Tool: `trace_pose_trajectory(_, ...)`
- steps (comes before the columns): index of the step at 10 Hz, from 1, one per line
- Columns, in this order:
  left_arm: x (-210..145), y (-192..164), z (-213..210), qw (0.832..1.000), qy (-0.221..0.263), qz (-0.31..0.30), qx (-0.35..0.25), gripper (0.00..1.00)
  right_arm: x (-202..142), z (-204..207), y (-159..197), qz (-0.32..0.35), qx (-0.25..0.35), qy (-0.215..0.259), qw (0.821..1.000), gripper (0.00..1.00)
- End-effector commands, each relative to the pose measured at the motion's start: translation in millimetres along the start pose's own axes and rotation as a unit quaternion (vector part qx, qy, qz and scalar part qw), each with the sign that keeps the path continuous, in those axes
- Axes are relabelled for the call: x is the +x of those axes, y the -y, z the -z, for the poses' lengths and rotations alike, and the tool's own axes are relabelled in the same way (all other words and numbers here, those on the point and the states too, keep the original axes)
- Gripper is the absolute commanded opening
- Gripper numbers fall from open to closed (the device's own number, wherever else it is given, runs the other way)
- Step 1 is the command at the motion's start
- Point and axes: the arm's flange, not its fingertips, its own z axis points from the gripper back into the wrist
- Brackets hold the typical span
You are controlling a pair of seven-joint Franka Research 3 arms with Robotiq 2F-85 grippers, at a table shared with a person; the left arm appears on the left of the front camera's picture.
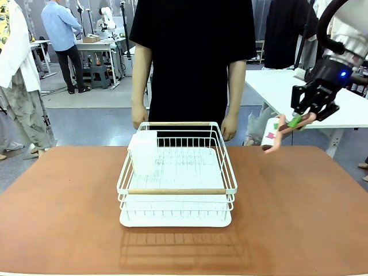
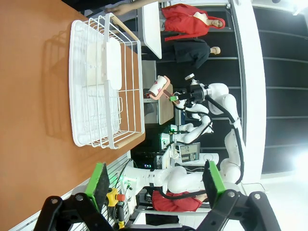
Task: Clean the table.
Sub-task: Place the Lint Roller down when the Dish drying rack is positioned in the middle of the table.
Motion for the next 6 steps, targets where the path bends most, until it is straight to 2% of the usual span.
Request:
trace_pose_trajectory(1, -1, 1, -2, 1.000, 0.001, 0.002, -0.003, 1.00, 14, 16, 21, 0.083, 0.078, 0.030, 0.993, 0.21)
trace_pose_trajectory(3, -1, 1, -2, 1.000, 0.001, 0.002, -0.003, 1.00, 13, 19, 42, 0.151, 0.123, 0.039, 0.980, 0.21)
trace_pose_trajectory(5, -1, 1, -2, 1.000, 0.001, 0.002, -0.003, 1.00, 7, 29, 67, 0.237, 0.167, 0.085, 0.953, 0.21)
trace_pose_trajectory(6, -1, 1, -2, 1.000, 0.001, 0.002, -0.003, 1.00, 0, 36, 78, 0.277, 0.196, 0.135, 0.931, 0.21)
